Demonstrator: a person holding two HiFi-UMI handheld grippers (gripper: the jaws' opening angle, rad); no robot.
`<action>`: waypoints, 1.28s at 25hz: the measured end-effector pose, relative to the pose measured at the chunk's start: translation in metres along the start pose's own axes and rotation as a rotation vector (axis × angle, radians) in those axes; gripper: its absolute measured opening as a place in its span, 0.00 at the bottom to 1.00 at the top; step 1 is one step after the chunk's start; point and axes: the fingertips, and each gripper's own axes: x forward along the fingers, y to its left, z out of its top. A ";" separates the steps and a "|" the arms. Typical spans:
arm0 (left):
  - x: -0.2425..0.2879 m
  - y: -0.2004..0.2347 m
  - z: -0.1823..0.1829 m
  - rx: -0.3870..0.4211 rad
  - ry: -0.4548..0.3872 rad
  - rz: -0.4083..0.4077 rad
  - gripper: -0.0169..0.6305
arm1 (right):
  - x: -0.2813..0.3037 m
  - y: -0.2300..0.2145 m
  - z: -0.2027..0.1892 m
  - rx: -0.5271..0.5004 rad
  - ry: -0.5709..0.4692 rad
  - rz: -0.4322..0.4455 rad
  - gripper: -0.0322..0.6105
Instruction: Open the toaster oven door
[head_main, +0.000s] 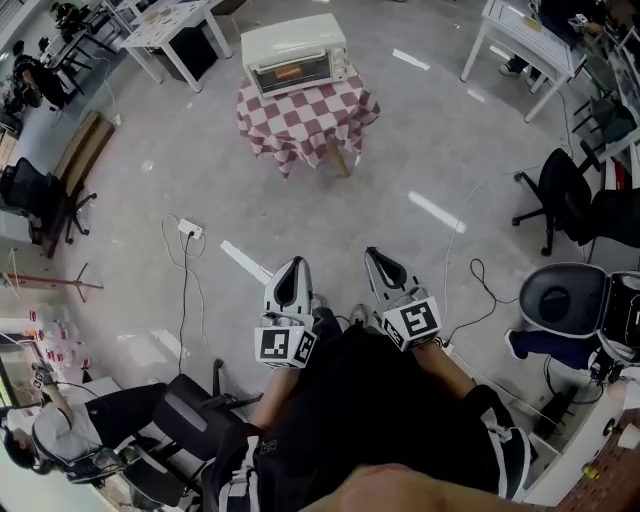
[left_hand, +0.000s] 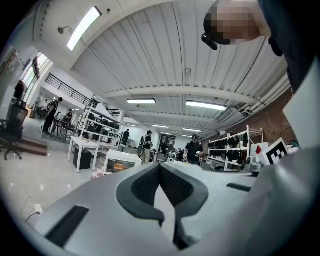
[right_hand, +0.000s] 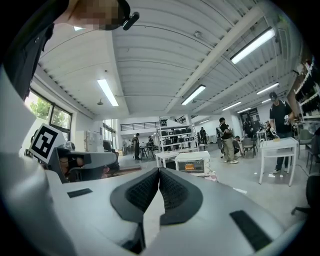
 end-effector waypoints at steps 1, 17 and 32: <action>0.002 -0.001 -0.002 -0.001 0.008 -0.002 0.04 | 0.000 -0.002 0.001 -0.001 -0.001 -0.003 0.09; 0.114 0.060 -0.002 -0.065 0.007 -0.027 0.04 | 0.097 -0.050 0.004 -0.029 0.026 -0.039 0.09; 0.215 0.171 0.026 -0.102 0.006 -0.080 0.04 | 0.246 -0.086 0.037 -0.046 0.014 -0.122 0.09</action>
